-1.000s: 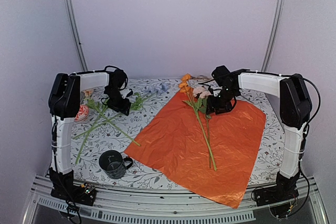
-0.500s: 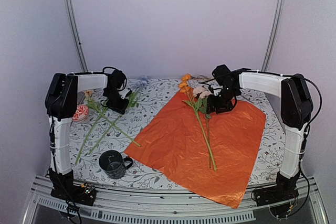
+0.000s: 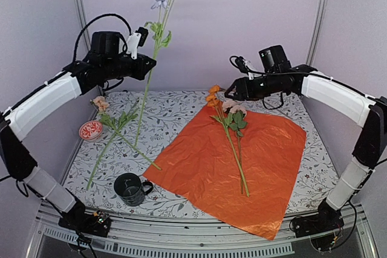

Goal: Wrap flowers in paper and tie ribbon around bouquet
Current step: Pick up the fake flower from the center of the board, then pass from the left arm to the right

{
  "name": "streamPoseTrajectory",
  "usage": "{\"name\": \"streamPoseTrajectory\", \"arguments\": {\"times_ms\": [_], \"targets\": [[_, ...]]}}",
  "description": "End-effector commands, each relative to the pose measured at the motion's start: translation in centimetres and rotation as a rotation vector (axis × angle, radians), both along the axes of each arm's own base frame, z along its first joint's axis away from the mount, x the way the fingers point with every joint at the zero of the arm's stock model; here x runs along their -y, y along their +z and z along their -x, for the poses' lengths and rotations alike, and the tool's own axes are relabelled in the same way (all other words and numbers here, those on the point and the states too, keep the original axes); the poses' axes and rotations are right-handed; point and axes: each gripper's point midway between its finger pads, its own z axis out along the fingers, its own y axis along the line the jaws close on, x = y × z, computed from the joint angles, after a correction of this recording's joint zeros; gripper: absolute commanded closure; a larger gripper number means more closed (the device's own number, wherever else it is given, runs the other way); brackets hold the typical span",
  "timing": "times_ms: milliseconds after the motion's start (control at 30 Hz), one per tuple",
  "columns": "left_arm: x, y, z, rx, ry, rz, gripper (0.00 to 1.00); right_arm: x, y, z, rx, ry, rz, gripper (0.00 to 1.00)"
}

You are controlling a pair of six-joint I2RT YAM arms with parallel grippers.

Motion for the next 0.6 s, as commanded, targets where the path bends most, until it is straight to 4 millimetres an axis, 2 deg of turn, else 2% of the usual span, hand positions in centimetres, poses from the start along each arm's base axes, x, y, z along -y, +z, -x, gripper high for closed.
{"name": "streamPoseTrajectory", "arguments": {"times_ms": [0, 100, 167, 233, 333, 400, 567], "targets": [[6.5, 7.2, 7.4, 0.202, -0.348, 0.296, 1.0, -5.6, 15.3, 7.4, 0.426, 0.411, -0.455, 0.46], [8.8, 9.8, 12.9, 0.293, -0.56, 0.435, 1.0, -6.5, 20.2, 11.7, 0.566, 0.553, -0.625, 0.45], [9.9, 10.7, 15.8, 0.331, -0.672, 0.491, 1.0, -7.5, 21.7, 13.3, 0.585, 0.614, -0.678, 0.44], [10.9, 10.9, 17.5, 0.333, -0.738, 0.515, 1.0, -8.5, 22.4, 14.0, 0.591, 0.651, -0.695, 0.42], [11.9, 10.8, 18.5, 0.317, -0.784, 0.516, 1.0, -9.9, 22.7, 14.9, 0.591, 0.7, -0.716, 0.32], [12.3, 10.6, 18.9, 0.307, -0.806, 0.519, 1.0, -10.7, 22.5, 15.0, 0.576, 0.713, -0.72, 0.29], [13.3, 9.5, 19.0, 0.27, -0.821, 0.511, 1.0, -11.6, 22.2, 15.2, 0.55, 0.726, -0.728, 0.36]]}}
